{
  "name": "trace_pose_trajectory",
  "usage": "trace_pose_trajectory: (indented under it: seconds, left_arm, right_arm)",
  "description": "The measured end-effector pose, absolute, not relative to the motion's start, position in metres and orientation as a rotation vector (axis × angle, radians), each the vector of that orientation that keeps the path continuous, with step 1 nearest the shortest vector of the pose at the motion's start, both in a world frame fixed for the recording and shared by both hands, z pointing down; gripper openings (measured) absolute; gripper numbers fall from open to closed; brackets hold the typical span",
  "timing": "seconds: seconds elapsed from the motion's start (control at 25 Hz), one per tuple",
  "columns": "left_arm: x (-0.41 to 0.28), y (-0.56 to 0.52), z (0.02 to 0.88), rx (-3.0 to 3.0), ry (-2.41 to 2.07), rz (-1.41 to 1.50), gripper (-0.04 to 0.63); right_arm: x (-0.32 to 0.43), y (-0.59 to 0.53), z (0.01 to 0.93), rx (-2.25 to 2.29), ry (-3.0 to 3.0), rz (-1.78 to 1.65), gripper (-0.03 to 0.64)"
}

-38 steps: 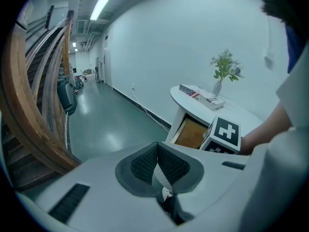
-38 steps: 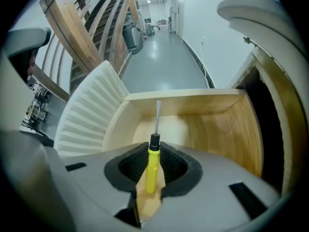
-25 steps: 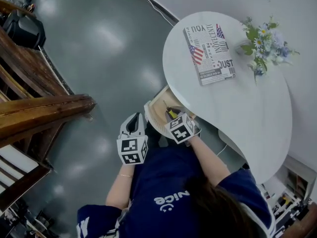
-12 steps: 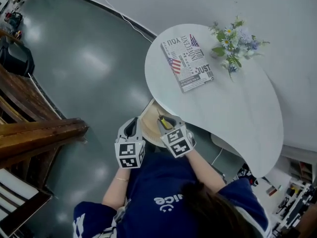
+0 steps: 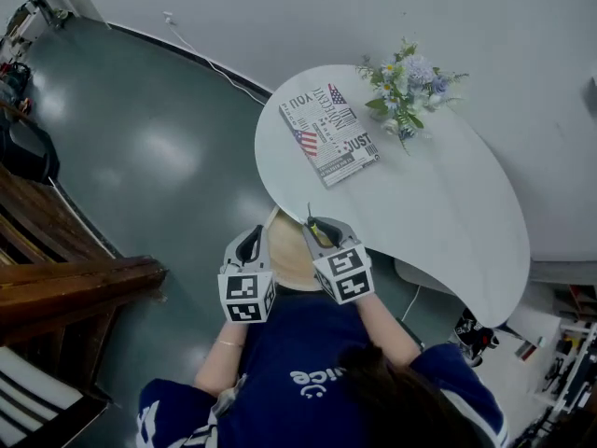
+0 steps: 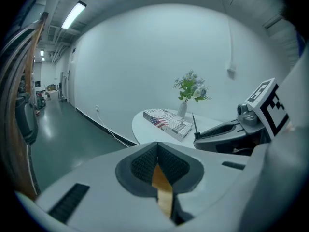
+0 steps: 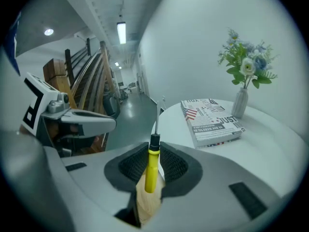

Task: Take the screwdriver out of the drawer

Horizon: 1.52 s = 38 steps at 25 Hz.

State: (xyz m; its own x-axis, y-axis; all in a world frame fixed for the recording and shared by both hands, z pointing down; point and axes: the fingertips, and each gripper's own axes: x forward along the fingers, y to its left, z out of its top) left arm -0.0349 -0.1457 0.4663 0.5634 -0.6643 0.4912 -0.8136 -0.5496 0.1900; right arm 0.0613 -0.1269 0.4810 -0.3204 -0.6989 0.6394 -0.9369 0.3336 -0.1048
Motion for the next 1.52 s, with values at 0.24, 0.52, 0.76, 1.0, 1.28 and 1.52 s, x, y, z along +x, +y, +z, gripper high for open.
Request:
trace_pose_trajectory:
  seconds: [0.24,0.52,0.76,1.0,1.28,1.52]
  left_arm:
    - [-0.010,-0.148,0.444,2.478,-1.151,0.477,0.005]
    - [0.009,-0.147,0.430,2.545,-1.108,0.456,0.005]
    - [0.012,-0.147,0.426,2.561,-1.101,0.456,0.005]
    - [0.019,-0.143,0.425,2.583,-1.082,0.454,0.005]
    - [0.019,-0.146,0.421,2.597,-1.099,0.443,0.005]
    - [0.015,-0.147,0.420,2.598,-1.114,0.444,0.005]
  right_arm:
    - [0.086,-0.128,0.460,1.575,-2.138,0.673,0.078]
    - [0.115,-0.128,0.438,1.727,-2.115,0.629,0.078]
    - [0.132,-0.127,0.429,1.816,-2.116,0.605,0.078]
    - [0.151,-0.121,0.422,1.921,-2.067,0.561,0.078]
    - [0.153,-0.121,0.423,1.925,-2.047,0.539,0.078]
    - [0.152,-0.120,0.424,1.929,-2.044,0.529,0.078]
